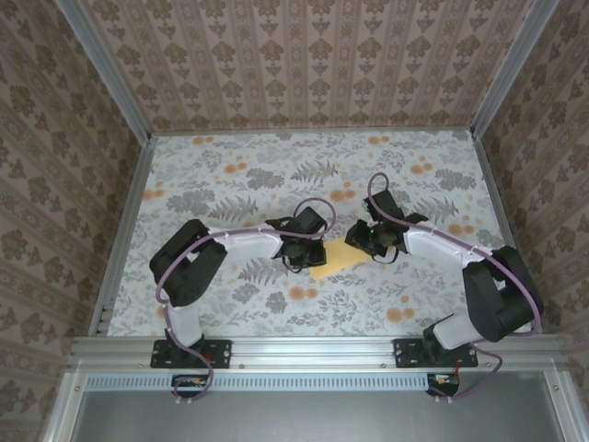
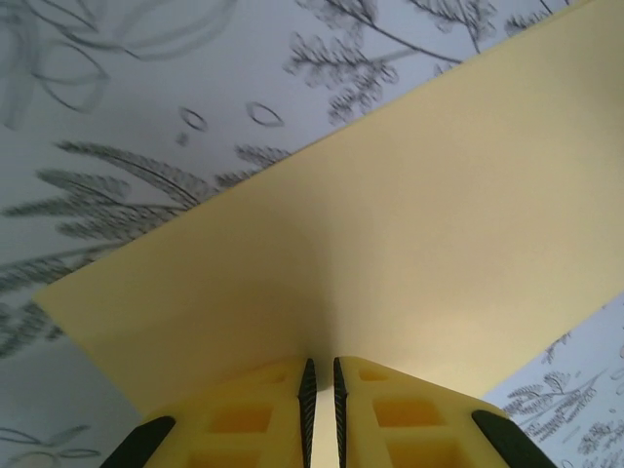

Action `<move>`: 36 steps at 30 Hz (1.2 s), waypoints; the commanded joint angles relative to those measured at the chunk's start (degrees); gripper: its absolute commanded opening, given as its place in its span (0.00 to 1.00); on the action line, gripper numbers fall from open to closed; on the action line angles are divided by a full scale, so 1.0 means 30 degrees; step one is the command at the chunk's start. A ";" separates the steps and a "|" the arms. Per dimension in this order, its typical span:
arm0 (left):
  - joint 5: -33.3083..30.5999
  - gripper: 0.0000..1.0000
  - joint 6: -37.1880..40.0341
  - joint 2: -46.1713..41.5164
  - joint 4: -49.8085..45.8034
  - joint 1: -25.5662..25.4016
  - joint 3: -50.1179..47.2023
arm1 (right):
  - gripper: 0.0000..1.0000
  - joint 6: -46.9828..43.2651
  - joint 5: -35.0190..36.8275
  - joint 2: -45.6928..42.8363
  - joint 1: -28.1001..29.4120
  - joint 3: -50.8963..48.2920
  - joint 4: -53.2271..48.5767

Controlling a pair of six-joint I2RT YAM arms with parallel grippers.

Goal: Fold a paper plane with a square sheet of paper (pick it up from the middle)
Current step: Move the square sheet of paper to the center of the table, then first fold in half a square sheet of paper at the center of the table.

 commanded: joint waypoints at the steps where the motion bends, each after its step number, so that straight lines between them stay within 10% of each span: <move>1: -0.0693 0.18 0.1926 -0.0347 -0.1922 0.0792 -0.0596 | 0.32 -0.0472 -0.0392 -0.0872 -0.0088 -0.0441 0.0324; 12: 0.0052 0.16 0.4277 -0.1992 -0.2024 0.3399 -0.1708 | 0.32 0.0006 -0.1894 -0.1091 -0.0058 -0.1440 0.2286; 24: 0.0999 0.06 0.0178 -0.2952 0.1795 0.1218 -0.2289 | 0.01 0.1655 -0.4377 0.1534 0.1763 -0.1812 0.7263; 36: -0.0425 0.00 -0.1296 -0.2250 0.2687 0.1249 -0.3354 | 0.00 0.2304 -0.4920 0.5175 0.3228 -0.0600 0.9169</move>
